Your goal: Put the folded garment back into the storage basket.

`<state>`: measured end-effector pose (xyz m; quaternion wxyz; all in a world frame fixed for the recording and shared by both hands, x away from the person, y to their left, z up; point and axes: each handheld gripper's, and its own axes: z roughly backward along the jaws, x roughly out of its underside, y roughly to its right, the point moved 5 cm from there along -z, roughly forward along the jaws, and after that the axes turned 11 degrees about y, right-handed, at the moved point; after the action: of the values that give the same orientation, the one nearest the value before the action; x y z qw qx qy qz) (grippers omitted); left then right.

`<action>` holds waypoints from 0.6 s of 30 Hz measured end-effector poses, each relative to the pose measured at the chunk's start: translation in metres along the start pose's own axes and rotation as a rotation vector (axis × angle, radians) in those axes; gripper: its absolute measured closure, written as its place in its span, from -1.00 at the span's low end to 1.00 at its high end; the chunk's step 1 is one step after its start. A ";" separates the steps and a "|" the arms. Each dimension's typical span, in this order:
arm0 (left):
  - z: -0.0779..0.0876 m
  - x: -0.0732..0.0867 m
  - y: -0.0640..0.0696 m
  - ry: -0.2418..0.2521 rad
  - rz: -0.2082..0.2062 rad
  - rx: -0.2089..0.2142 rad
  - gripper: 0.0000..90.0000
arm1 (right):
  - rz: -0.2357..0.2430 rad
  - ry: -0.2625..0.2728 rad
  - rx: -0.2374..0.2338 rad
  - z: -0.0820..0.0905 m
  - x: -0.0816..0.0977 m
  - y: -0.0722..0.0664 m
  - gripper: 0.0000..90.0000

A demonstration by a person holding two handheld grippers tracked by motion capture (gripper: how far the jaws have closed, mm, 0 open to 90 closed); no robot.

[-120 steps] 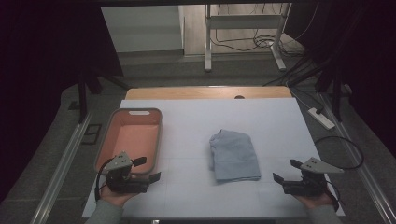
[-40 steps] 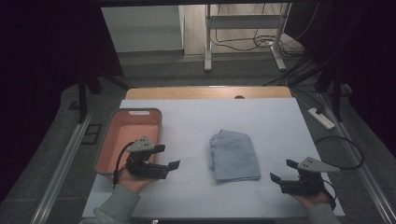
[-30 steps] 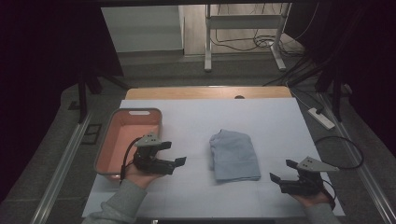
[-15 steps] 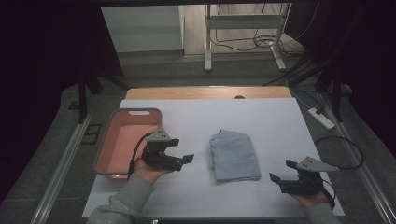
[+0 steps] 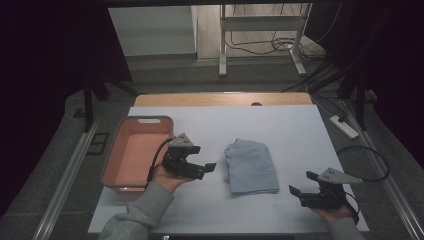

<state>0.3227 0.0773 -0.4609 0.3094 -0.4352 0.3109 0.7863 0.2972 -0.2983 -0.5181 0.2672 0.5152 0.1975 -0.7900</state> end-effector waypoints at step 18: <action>-0.023 -0.013 0.003 -0.012 -0.007 0.025 -0.68 | 0.003 -0.002 0.001 0.000 0.000 0.000 -0.65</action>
<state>0.3374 0.0558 -0.4587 0.3194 -0.4275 0.3173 0.7840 0.2974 -0.2980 -0.5184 0.2684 0.5148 0.1959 -0.7903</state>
